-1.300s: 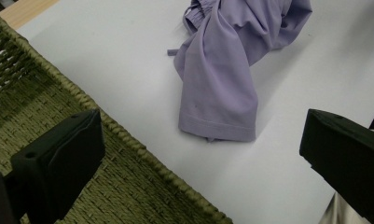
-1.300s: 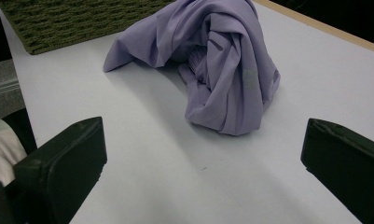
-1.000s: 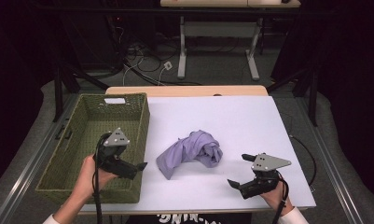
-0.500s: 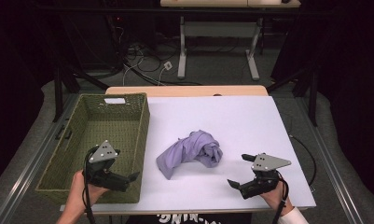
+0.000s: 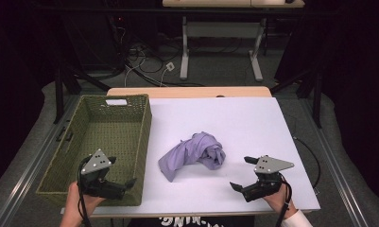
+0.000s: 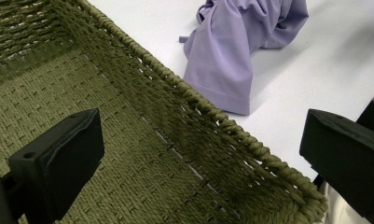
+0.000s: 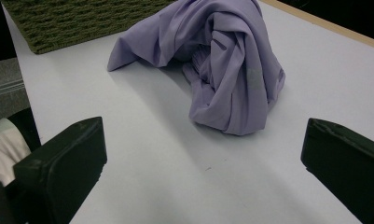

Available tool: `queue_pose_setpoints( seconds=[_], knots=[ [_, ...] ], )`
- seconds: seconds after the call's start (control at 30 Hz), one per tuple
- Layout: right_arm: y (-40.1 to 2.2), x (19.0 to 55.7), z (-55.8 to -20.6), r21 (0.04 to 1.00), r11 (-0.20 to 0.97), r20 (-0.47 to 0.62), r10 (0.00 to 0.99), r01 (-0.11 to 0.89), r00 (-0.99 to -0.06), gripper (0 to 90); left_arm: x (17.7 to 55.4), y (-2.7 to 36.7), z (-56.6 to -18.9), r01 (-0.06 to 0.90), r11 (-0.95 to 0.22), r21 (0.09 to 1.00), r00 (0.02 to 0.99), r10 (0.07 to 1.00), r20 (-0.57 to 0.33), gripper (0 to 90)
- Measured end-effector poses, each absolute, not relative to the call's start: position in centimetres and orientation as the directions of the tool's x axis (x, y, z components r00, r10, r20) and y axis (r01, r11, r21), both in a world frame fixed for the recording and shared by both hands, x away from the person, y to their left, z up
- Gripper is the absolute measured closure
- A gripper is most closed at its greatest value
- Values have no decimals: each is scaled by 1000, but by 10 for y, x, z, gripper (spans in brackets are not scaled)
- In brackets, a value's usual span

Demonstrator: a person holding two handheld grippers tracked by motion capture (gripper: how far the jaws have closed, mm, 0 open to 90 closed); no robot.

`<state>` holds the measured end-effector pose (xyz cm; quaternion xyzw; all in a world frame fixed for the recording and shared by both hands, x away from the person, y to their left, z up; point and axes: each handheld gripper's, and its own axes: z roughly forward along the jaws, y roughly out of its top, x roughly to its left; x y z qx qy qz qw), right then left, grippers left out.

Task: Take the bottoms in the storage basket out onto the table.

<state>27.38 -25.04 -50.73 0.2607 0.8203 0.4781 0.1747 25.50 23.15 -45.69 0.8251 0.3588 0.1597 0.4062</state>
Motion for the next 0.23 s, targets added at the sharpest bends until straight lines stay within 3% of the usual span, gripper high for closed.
queue_pose_setpoints(
  seconds=[0.23],
  knots=[
    [-251,274,-508,876,402,-30,595,265,-803,0,249,235,-464,456,-391,800,678,735,-27,0]
  ],
)
